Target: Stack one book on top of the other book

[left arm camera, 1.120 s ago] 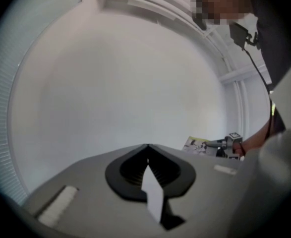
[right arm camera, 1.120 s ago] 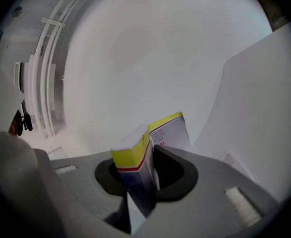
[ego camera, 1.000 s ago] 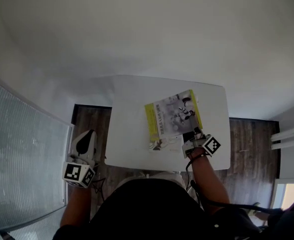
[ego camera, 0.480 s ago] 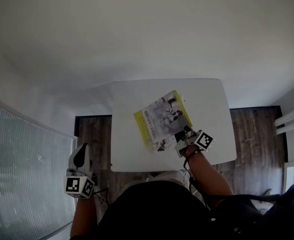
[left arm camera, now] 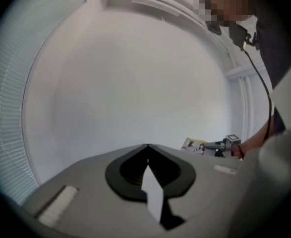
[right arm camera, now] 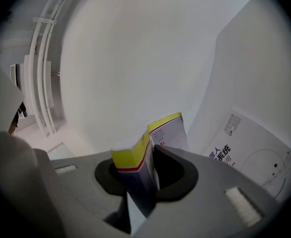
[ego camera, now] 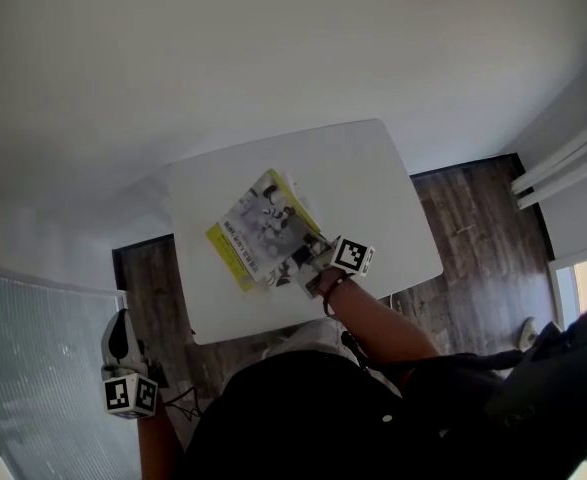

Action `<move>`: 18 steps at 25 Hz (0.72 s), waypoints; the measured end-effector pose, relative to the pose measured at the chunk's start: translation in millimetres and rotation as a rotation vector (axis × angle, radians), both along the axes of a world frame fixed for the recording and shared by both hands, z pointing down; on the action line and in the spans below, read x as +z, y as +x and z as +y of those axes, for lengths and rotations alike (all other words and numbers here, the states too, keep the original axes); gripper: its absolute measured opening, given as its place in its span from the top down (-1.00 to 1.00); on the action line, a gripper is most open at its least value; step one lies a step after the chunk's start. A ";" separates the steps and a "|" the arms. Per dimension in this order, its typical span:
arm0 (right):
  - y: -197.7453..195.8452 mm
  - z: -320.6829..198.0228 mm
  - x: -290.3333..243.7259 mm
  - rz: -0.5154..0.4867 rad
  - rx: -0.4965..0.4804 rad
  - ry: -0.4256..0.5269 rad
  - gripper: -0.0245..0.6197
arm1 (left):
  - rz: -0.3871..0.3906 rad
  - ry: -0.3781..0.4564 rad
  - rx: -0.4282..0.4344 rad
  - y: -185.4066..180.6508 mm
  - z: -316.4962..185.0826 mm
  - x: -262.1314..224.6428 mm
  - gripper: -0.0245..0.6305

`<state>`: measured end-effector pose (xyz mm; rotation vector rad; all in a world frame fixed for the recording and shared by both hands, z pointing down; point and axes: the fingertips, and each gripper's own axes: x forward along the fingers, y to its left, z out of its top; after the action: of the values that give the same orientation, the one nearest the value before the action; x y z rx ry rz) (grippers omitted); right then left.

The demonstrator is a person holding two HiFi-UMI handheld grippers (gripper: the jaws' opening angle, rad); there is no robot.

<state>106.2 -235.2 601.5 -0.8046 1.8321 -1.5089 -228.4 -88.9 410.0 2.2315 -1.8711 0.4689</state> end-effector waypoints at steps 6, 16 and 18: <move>1.3 0.6 4.2 0.025 0.018 -0.026 0.65 | -0.003 -0.018 0.013 -3.5 -5.9 -6.0 0.91; -3.0 1.1 22.9 0.043 0.057 -0.102 0.66 | 0.011 -0.054 0.026 -25.4 -17.7 -2.6 0.91; -3.2 1.9 29.2 0.058 0.061 -0.127 0.65 | 0.012 -0.061 0.028 -29.2 -20.8 -2.8 0.91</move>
<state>103.0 -233.3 630.7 -0.9656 1.7504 -1.5907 -257.6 -109.6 407.1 2.2191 -1.7971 0.5096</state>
